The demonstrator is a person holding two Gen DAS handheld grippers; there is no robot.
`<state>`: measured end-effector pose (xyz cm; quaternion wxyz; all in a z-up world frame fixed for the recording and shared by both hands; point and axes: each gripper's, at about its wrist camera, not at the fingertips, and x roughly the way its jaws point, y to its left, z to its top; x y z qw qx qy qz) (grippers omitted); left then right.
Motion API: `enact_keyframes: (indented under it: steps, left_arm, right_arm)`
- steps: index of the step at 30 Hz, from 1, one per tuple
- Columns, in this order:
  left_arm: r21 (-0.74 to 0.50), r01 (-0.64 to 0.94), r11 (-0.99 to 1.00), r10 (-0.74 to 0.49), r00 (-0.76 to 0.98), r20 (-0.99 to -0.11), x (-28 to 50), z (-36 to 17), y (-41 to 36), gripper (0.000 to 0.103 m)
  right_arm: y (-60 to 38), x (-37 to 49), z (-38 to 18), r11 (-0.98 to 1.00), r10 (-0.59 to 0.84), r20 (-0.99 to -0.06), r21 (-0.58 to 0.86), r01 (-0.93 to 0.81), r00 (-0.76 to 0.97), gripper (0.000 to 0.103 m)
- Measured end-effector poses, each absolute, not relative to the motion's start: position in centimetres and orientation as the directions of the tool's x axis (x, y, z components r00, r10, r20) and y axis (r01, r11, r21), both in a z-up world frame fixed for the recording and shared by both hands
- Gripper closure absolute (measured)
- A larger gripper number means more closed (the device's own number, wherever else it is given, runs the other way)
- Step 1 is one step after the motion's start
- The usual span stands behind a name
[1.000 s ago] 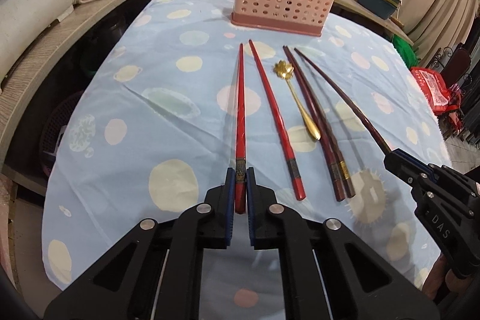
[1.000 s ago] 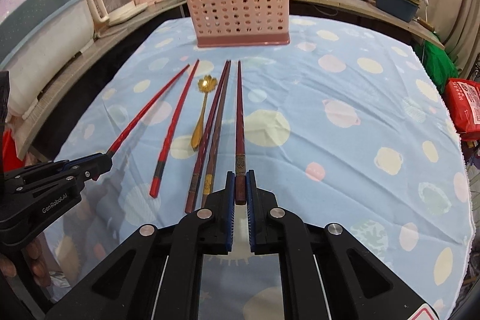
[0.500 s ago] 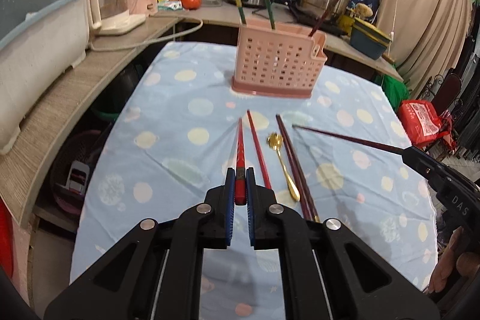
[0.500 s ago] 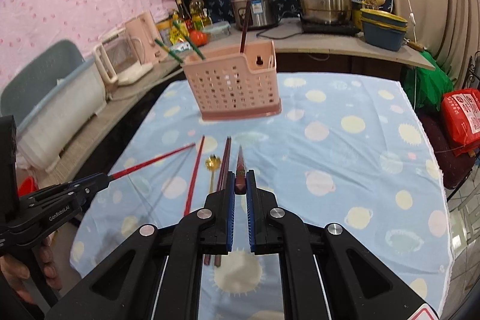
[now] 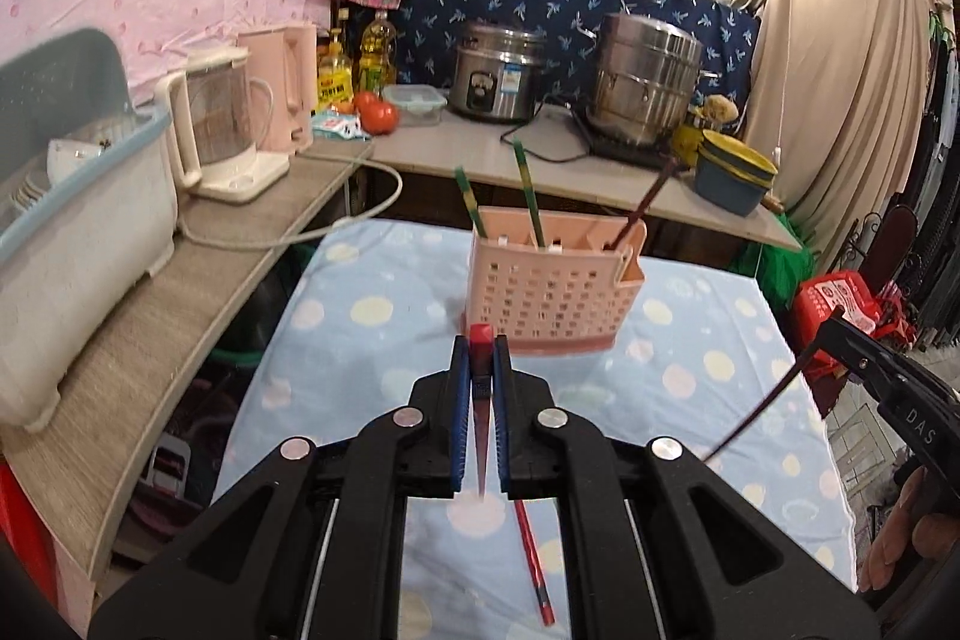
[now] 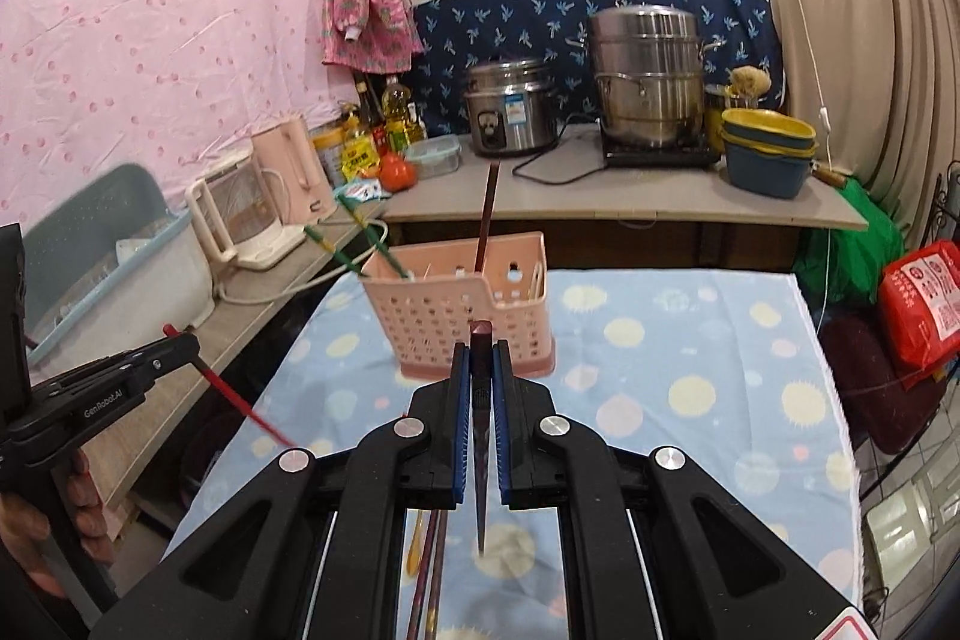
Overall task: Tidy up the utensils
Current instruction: 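Lift and carry both chopsticks upright over the pink basket with both grippers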
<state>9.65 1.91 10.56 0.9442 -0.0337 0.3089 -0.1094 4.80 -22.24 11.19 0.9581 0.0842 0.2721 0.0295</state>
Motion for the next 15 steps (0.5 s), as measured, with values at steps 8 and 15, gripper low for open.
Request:
enact_keyframes:
  steps: [8,15]
  left_arm:
    - [-0.126,0.204,0.971,-0.240,0.836,-0.493,12.7,15.2,1.1,0.096]
    - [-0.116,0.197,0.974,-0.227,0.893,-0.388,16.2,20.6,0.4,0.096]
  right_arm:
    - [-24.6,8.4,14.4,0.979,0.084,-0.456,0.204,0.012,0.886,0.096]
    - [-25.7,13.0,18.0,0.978,0.072,-0.398,0.208,0.014,0.915,0.096]
